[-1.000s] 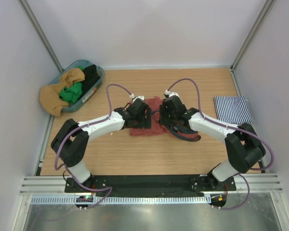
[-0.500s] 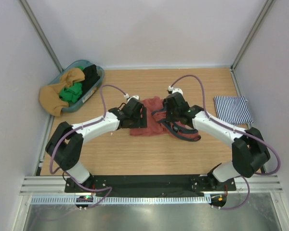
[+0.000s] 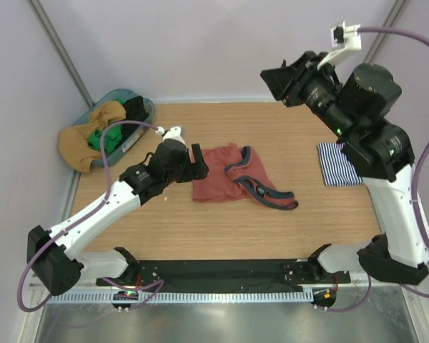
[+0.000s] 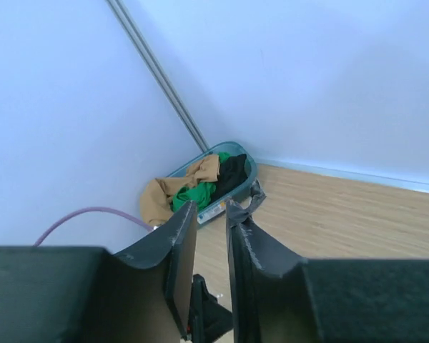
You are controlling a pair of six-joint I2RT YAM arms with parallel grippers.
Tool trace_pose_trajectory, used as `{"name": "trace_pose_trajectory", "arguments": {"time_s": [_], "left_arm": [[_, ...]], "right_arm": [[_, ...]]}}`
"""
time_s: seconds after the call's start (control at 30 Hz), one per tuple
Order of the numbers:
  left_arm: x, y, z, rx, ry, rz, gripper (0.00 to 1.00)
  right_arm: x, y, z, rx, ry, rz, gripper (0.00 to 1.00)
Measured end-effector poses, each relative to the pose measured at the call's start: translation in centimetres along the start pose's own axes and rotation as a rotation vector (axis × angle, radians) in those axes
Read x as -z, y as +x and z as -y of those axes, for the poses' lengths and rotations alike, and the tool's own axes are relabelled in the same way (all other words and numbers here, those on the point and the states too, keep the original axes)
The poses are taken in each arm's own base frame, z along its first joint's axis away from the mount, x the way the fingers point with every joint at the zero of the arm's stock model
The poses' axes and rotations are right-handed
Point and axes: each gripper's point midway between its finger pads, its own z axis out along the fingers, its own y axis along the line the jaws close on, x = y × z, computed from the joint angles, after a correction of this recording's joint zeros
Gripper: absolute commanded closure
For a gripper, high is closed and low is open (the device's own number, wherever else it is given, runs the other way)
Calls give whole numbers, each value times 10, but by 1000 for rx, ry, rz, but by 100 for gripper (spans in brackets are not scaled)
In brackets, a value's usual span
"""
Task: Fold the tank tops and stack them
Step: Flatten the tank top out
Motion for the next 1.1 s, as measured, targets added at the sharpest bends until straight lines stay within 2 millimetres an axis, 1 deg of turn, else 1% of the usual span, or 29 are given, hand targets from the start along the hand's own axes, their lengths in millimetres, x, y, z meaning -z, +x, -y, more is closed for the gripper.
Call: {"name": "trace_pose_trajectory", "arguments": {"time_s": [0.03,0.07,0.1,0.17,0.23,0.27,0.3,0.33,0.37,0.4,0.47,0.5,0.57,0.67,0.77,0.87,0.9,0.97,1.0,1.03,1.07,1.1], "left_arm": [[2,0,0,3,0,2,20],[2,1,-2,4,-3,-2,19],[1,4,-4,3,-11,-10,19],[-2,14,-12,-3,-35,-33,19],[-3,23,-20,-11,-58,-58,19],[-3,26,-23,-14,-68,-68,18],[-2,29,-25,-16,-75,-74,18],[-2,30,-27,-18,-79,-77,18],[-1,30,-28,-18,-83,-77,18],[0,30,-29,-19,-85,-74,18],[1,29,-31,-18,-88,-66,17],[2,29,-31,-19,-91,-64,17],[2,30,-33,-21,-96,-63,17],[1,31,-34,-24,-100,-66,17],[-1,33,-35,-28,-105,-73,16],[-3,36,-37,-34,-112,-81,16],[-4,37,-38,-36,-114,-83,16],[-5,38,-40,-42,-119,-88,16],[-5,39,-41,-45,-121,-89,16],[-5,39,-41,-48,-122,-88,16],[-5,39,-42,-49,-124,-88,16],[-5,38,-42,-50,-125,-88,16]], "right_arm": [[9,3,2,2,2,-9,67],[14,13,6,5,8,-25,65],[16,31,15,8,26,-67,62],[11,85,37,14,71,-182,58],[6,158,67,18,135,-349,56],[2,199,83,21,170,-438,55],[4,241,101,23,212,-536,53],[10,280,118,24,255,-631,52],[20,315,134,28,294,-711,50],[33,344,148,31,328,-784,48],[59,380,167,39,379,-880,47],[68,393,174,43,397,-913,48],[73,405,180,47,406,-930,48],[63,417,184,48,402,-929,48],[52,439,192,50,404,-955,47],[50,459,201,54,419,-995,45],[50,465,203,55,424,-1008,48],[50,472,207,62,430,-1024,67],[50,476,209,69,431,-1033,87],[50,478,210,77,427,-1041,94],[49,478,210,73,430,-1042,99],[48,478,209,71,427,-1041,99]]}}
